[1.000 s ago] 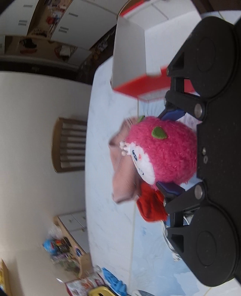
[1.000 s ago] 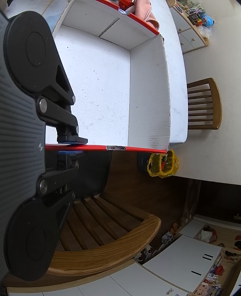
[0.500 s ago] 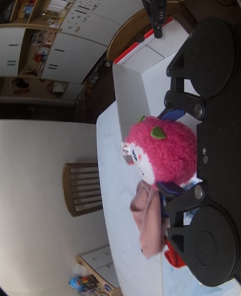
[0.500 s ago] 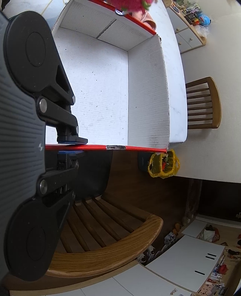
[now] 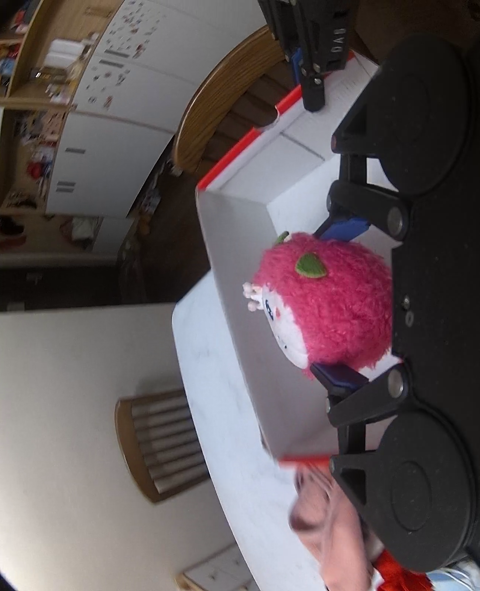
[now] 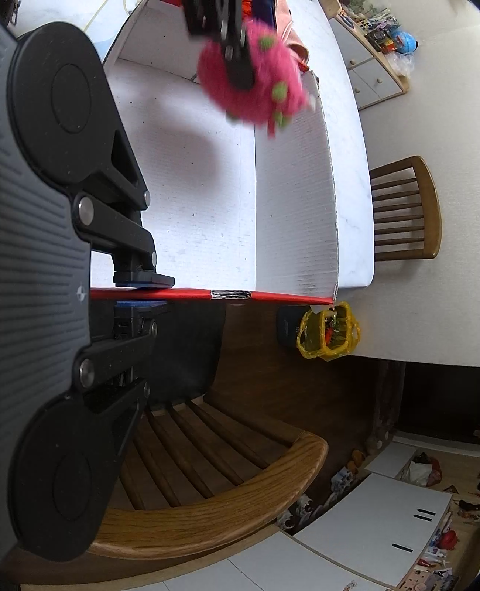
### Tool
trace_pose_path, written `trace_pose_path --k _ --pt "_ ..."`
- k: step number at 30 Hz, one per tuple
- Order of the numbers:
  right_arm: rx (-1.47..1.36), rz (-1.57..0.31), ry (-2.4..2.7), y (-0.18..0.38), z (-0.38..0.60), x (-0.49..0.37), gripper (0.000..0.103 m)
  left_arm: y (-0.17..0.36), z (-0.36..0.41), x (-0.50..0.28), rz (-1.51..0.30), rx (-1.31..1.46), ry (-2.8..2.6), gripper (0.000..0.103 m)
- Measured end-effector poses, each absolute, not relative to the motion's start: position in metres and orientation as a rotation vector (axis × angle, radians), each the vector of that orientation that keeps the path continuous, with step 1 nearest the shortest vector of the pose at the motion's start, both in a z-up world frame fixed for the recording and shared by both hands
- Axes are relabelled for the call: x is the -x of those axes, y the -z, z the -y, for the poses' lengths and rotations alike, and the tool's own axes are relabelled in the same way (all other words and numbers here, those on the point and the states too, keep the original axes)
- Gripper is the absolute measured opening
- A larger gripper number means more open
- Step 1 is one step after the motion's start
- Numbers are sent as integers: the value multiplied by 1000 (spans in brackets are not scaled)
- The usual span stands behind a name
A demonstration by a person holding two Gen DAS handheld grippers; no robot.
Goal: Organize objects
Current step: 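Carry the pink plush toy with the left gripper into the cardboard box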
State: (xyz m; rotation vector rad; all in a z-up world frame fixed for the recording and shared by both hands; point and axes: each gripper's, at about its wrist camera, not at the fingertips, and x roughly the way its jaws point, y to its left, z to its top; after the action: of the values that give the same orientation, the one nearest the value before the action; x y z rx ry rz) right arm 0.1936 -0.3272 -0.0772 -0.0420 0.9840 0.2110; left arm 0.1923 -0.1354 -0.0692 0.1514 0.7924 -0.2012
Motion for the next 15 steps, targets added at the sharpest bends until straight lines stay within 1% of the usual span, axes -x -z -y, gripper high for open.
trace_pose_path --k 11,15 --pt "26 -995 -224 76 325 -192 6 105 170 -226 -881 -190 278 64" --pt "20 -999 -228 76 325 -193 6 114 169 -238 -978 -167 310 65"
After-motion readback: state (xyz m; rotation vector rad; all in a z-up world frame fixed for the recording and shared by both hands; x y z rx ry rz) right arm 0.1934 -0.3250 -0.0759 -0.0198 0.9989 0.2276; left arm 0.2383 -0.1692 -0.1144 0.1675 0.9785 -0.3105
